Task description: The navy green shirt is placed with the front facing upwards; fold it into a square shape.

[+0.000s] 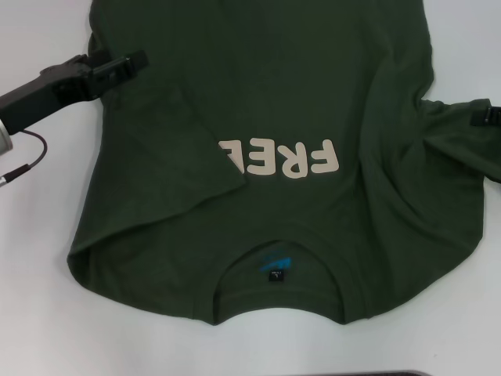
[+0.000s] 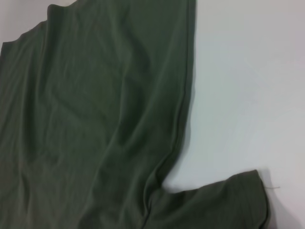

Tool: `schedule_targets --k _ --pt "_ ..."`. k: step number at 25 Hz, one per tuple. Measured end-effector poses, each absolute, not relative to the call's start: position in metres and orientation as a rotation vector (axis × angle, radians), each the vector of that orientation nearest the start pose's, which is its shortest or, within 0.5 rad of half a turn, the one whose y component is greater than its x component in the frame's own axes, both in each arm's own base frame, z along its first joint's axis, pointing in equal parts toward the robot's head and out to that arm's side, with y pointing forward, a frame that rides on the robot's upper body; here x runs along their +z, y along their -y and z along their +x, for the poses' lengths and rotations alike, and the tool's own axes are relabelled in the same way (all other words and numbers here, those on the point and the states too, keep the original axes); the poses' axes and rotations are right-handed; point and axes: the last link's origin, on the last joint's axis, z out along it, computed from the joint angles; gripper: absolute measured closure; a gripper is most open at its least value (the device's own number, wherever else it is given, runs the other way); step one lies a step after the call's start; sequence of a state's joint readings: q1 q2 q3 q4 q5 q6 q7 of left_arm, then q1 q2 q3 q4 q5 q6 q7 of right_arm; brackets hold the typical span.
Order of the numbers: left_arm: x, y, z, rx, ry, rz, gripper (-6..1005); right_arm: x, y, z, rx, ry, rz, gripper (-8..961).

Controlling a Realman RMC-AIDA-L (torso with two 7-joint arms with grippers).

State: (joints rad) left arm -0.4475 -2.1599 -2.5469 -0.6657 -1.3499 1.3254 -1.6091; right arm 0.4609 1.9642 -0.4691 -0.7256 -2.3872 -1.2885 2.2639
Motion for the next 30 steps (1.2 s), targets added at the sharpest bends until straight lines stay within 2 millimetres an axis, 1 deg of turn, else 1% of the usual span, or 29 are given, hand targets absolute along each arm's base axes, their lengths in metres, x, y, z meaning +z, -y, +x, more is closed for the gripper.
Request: schedule_targets --k 7,11,20,30 --pt "0.0048 -0.3407 -0.2853 -0.957 1.101 -2.204 85 0.0811 -0.3281 0.3798 0.379 -1.727 -1.882 146" --pt "0.0045 -0.3405 -0.2852 -0.958 1.102 -2.205 85 0.0818 -0.3317 0.3794 0.378 -1.711 -1.875 150" --pt "0.0042 -0.3401 -0.2855 -0.958 1.104 -2.203 85 0.0754 -0.3359 0.3746 0.382 -1.701 -1.891 157" --pt "0.0044 -0.3411 -0.2848 -0.958 1.101 -2.204 85 0.0778 -0.3292 0.3795 0.377 -1.715 -1.883 165"
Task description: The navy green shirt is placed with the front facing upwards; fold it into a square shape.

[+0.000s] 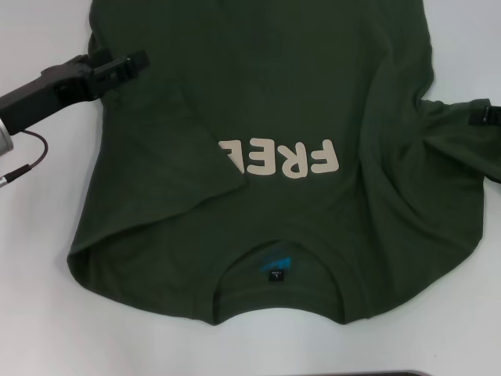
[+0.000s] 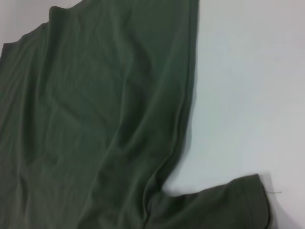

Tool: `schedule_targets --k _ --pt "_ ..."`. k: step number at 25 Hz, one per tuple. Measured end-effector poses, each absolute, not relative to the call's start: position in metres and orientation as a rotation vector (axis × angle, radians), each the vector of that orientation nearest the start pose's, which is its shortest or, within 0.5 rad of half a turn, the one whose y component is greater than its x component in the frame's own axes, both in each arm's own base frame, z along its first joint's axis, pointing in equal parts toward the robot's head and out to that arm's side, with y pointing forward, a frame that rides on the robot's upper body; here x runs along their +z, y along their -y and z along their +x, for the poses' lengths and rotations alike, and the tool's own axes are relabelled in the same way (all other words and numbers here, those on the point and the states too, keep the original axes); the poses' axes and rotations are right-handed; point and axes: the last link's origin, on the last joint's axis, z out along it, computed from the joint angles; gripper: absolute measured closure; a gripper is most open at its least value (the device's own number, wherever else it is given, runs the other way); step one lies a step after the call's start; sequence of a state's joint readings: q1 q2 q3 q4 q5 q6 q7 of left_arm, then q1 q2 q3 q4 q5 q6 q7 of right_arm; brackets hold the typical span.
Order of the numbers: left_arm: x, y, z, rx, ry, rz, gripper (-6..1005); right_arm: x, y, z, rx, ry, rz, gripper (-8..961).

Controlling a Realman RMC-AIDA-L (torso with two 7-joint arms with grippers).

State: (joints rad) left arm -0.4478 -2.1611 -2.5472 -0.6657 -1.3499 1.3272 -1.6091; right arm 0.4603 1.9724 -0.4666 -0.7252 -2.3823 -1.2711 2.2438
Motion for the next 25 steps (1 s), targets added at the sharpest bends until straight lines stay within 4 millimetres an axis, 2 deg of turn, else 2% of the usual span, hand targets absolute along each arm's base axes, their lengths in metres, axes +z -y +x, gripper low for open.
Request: schedule_targets --k 21,25 --pt "0.0039 -0.3406 -0.2857 -0.964 1.110 -2.198 86 0.0770 -0.3279 0.3801 0.372 -1.708 -1.896 183" --pt "0.0041 -0.3407 -0.2857 -0.964 1.110 -2.197 86 0.0775 -0.3267 0.3803 0.374 -1.713 -1.899 348"
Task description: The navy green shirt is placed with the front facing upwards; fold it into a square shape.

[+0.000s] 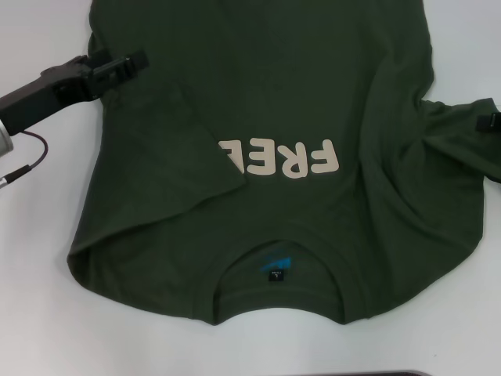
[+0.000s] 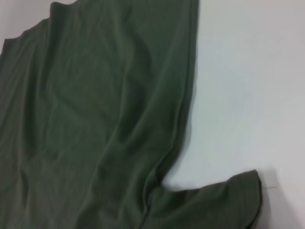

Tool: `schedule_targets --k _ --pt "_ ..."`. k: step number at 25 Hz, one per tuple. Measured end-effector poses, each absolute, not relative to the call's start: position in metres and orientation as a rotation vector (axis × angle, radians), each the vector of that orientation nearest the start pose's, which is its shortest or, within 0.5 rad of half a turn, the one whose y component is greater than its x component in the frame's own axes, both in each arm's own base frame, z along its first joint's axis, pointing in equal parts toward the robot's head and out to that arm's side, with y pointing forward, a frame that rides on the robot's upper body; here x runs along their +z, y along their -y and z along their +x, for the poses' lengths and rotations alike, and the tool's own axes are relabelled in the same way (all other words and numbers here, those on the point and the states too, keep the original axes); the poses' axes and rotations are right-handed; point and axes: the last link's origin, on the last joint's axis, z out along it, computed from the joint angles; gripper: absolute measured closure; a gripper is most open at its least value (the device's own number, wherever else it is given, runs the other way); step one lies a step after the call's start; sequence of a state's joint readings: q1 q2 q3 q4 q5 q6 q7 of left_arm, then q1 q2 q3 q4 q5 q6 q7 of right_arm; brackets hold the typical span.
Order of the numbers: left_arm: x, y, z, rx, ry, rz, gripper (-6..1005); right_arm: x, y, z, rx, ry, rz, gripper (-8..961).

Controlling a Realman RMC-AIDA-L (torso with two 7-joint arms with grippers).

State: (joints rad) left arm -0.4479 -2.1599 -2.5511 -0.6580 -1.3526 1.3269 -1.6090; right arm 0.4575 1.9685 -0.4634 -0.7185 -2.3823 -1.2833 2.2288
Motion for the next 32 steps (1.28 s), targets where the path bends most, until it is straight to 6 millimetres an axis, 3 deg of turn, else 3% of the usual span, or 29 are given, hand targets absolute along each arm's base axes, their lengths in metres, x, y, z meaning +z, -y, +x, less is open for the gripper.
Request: schedule_targets --k 18,21,32 --pt "0.004 -0.341 -0.286 -0.966 1.109 -2.194 86 0.087 -0.319 0.386 0.440 -1.714 -1.860 880" --pt "0.004 -0.341 -0.286 -0.967 1.109 -2.195 86 0.089 -0.318 0.387 0.447 -1.715 -1.857 927" --pt "0.004 -0.340 -0.284 -0.973 1.106 -2.202 86 0.097 -0.308 0.398 0.465 -1.746 -1.793 928"
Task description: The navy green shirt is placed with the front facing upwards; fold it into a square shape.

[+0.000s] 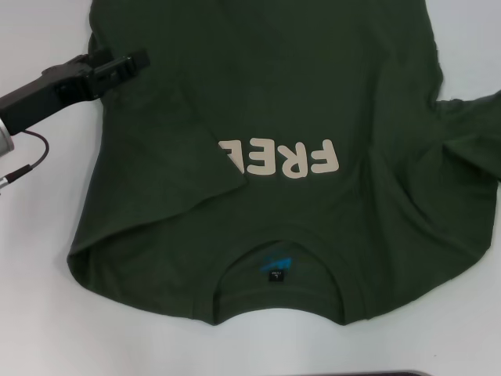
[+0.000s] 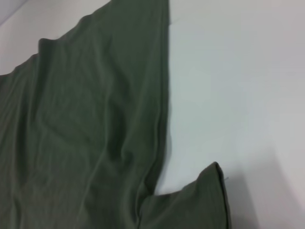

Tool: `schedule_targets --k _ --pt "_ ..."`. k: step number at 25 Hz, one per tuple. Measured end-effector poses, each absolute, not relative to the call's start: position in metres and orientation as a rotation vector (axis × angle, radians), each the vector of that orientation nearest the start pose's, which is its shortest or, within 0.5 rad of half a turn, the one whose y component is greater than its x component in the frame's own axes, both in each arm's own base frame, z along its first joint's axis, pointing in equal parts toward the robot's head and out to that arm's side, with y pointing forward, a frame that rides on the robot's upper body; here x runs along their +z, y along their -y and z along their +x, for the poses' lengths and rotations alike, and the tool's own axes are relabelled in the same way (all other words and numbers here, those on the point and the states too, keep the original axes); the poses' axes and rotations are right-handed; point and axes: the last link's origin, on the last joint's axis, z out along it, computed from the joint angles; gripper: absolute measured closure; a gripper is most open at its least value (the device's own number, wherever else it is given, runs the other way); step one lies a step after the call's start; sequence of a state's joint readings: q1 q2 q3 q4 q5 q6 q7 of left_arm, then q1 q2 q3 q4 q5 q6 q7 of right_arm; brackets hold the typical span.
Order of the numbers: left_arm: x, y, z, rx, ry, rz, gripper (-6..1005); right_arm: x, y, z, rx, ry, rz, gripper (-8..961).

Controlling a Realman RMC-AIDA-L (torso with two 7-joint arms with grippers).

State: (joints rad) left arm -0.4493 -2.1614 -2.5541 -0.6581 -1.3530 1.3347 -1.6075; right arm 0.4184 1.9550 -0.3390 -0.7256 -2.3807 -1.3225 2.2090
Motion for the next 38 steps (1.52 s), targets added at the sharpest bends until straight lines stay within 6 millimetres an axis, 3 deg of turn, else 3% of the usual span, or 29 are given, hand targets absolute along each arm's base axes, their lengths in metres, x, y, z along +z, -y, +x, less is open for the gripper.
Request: schedule_targets --k 10,23,32,38 --pt "0.004 -0.341 -0.283 -0.972 1.100 -2.209 86 0.104 -0.288 0.414 0.448 -1.797 -1.719 928" --pt "0.003 -0.341 -0.283 -0.971 1.102 -2.214 86 0.106 -0.279 0.422 0.460 -1.806 -1.681 927" --pt "0.002 -0.340 -0.283 -0.970 1.106 -2.213 86 0.100 -0.292 0.395 0.577 -1.751 -1.826 928" --pt "0.002 -0.339 -0.284 -0.965 1.099 -2.214 86 0.093 -0.314 0.371 0.637 -1.695 -1.926 928"
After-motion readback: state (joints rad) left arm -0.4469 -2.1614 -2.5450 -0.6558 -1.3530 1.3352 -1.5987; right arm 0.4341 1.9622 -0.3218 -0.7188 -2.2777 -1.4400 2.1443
